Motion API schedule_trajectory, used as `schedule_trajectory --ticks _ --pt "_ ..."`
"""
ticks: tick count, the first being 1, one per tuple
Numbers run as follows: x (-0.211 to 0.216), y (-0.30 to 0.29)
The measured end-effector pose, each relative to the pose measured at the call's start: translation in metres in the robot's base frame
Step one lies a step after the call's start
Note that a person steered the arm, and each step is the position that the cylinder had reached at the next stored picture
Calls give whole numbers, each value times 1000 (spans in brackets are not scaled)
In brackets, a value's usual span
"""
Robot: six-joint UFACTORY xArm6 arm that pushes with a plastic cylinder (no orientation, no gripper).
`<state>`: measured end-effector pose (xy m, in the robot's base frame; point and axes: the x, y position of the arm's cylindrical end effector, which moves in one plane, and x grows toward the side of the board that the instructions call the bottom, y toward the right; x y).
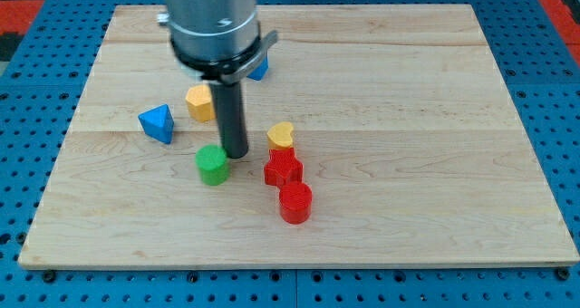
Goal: Move the yellow hexagon above the yellow heart
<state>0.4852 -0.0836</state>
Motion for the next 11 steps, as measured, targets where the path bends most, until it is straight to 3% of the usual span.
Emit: schedule_trajectory --ticks 1,3,4,6,9,11 --pt "35 -26" --pt "-40 -125" --pt "-83 -141" --pt "-87 -35" --pt "-73 48" --pt "-89 19"
